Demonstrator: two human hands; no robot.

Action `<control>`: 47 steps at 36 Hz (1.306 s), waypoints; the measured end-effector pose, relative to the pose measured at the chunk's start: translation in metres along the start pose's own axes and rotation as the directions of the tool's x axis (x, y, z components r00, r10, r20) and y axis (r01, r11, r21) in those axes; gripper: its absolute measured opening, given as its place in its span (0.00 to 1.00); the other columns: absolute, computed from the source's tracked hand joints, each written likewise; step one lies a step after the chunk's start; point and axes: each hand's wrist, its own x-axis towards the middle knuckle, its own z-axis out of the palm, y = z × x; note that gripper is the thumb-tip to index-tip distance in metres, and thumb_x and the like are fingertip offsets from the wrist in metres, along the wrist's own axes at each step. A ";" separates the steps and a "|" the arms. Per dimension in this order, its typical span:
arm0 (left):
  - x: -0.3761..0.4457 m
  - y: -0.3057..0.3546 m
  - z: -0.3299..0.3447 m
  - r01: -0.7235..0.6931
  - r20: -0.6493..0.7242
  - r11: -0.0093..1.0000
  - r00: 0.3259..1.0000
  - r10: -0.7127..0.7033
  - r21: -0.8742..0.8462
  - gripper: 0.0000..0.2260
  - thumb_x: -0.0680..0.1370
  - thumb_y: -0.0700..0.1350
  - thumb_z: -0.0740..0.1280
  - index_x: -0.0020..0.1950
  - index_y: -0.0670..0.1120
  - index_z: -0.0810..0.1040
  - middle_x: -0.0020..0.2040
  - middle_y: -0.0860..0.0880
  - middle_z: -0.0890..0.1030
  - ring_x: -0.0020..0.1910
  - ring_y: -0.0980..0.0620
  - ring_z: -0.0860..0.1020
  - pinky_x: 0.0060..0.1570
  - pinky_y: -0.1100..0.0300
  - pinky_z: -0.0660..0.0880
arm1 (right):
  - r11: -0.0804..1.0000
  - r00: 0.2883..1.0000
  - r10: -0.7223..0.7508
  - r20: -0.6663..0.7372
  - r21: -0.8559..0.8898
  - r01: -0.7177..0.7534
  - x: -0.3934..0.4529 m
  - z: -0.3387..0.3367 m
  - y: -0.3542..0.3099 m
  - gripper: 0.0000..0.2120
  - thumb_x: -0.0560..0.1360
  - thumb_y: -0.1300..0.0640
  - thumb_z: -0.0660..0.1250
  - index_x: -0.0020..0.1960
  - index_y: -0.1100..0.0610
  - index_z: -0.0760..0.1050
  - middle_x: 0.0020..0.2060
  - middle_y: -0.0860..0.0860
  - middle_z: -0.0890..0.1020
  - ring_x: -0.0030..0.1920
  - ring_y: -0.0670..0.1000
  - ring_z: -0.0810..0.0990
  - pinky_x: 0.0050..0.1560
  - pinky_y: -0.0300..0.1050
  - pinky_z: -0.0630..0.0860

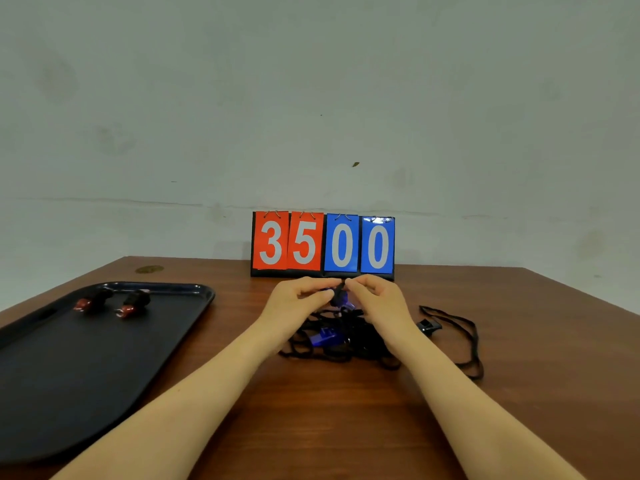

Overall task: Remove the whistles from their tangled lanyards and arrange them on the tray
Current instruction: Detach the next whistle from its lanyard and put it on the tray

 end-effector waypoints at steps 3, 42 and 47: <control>-0.002 0.002 0.001 0.068 -0.035 0.976 0.996 -0.077 -0.208 0.11 0.78 0.41 0.67 0.53 0.57 0.82 0.54 0.55 0.84 0.56 0.55 0.81 0.58 0.56 0.77 | 0.997 0.998 0.056 0.015 0.057 -0.057 0.000 0.000 0.000 0.08 0.78 0.52 0.65 0.43 0.50 0.80 0.31 0.44 0.79 0.33 0.43 0.73 0.34 0.36 0.68; 0.009 -0.002 -0.007 -0.061 0.080 0.898 0.996 0.029 0.436 0.11 0.79 0.42 0.66 0.55 0.59 0.80 0.49 0.64 0.76 0.48 0.67 0.74 0.51 0.71 0.69 | 0.988 0.990 0.132 -0.045 0.092 -0.127 0.001 0.007 -0.003 0.15 0.82 0.52 0.57 0.39 0.54 0.74 0.30 0.48 0.72 0.31 0.46 0.69 0.36 0.39 0.68; 0.001 0.009 -0.006 -0.003 0.145 0.991 0.989 -0.016 0.134 0.12 0.79 0.41 0.66 0.51 0.60 0.80 0.50 0.60 0.82 0.48 0.65 0.80 0.43 0.71 0.74 | 0.944 0.974 0.225 -0.011 0.249 -0.215 0.002 0.001 -0.006 0.15 0.81 0.52 0.58 0.40 0.57 0.73 0.23 0.47 0.67 0.23 0.44 0.62 0.24 0.34 0.62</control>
